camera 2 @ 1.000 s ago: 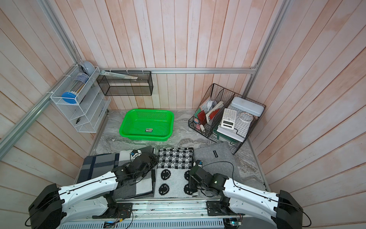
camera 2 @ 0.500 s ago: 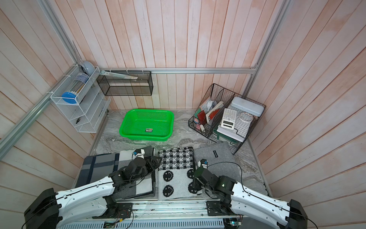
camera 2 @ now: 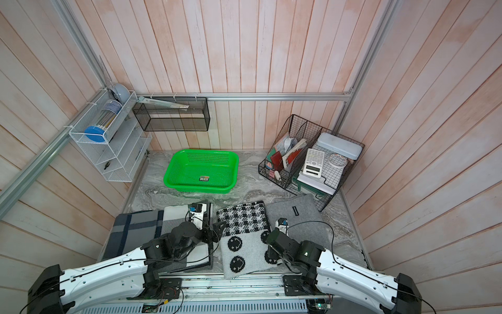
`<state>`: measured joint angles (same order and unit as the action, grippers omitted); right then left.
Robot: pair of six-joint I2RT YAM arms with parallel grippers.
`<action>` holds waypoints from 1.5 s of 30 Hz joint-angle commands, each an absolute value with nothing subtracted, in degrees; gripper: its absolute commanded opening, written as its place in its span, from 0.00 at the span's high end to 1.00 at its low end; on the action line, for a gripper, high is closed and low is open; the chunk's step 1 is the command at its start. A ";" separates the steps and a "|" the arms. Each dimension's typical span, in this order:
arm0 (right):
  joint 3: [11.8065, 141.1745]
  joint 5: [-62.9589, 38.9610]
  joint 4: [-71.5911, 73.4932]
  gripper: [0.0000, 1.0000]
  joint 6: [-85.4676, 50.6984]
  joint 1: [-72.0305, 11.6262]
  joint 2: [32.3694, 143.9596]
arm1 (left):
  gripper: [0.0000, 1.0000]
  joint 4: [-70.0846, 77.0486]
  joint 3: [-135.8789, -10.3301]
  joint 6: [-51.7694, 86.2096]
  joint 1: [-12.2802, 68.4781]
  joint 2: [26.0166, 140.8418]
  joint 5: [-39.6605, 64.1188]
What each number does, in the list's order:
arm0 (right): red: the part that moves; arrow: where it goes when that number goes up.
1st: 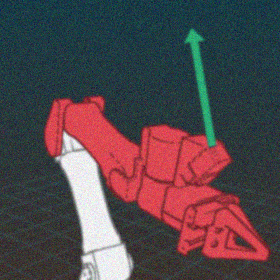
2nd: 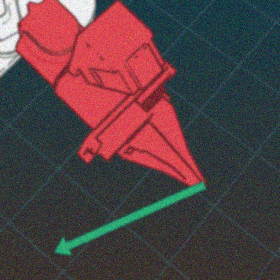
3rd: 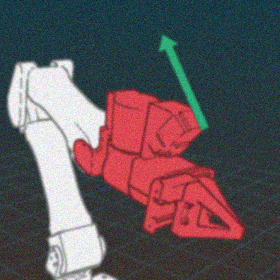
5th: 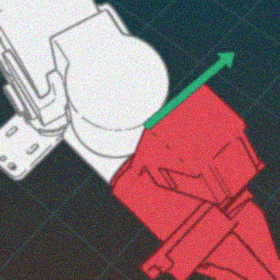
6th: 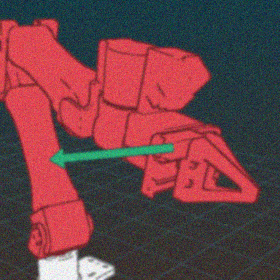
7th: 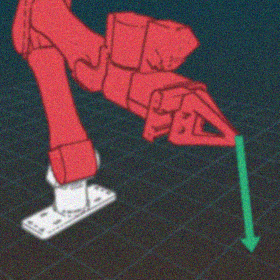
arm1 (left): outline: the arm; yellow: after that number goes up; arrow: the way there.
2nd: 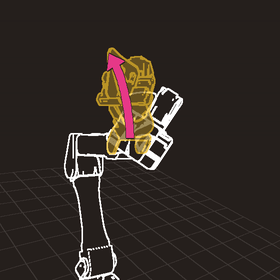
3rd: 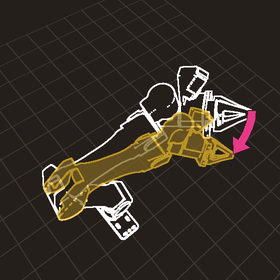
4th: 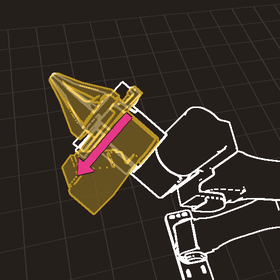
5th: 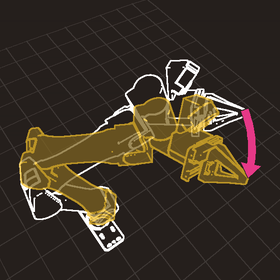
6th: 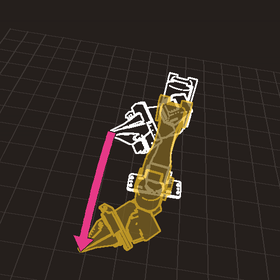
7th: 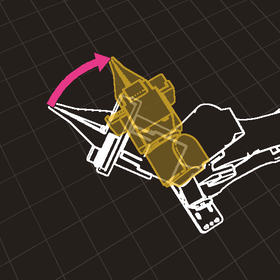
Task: Put the folded scarf in the basket
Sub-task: Adjust the scarf at the center of the board.
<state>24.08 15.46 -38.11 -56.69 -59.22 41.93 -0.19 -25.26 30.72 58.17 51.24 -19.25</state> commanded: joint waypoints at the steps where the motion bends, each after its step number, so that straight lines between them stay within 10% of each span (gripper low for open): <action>1: 26.47 19.83 -40.78 1.00 -54.39 -58.83 42.61 | 0.00 1.81 -23.97 22.08 58.53 50.54 -22.24; 6: 26.90 20.18 -39.96 1.00 -52.60 -57.17 43.23 | 0.00 5.76 -23.12 15.04 58.86 51.95 -21.23; 14: 25.56 16.45 -38.10 0.46 -51.47 -53.37 42.48 | 0.00 9.79 -23.31 4.08 58.97 52.60 -20.86; 19: 24.06 11.00 -36.28 0.30 -52.26 -52.23 41.66 | 0.00 9.80 -22.87 0.25 58.94 52.16 -19.85; 45: 19.17 -1.18 -20.46 0.25 -63.69 -52.61 54.91 | 0.00 17.77 -20.35 11.46 50.69 52.20 -20.51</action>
<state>19.84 1.19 -21.50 -61.12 -52.45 52.80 13.21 -22.09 6.50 51.11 52.07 -19.20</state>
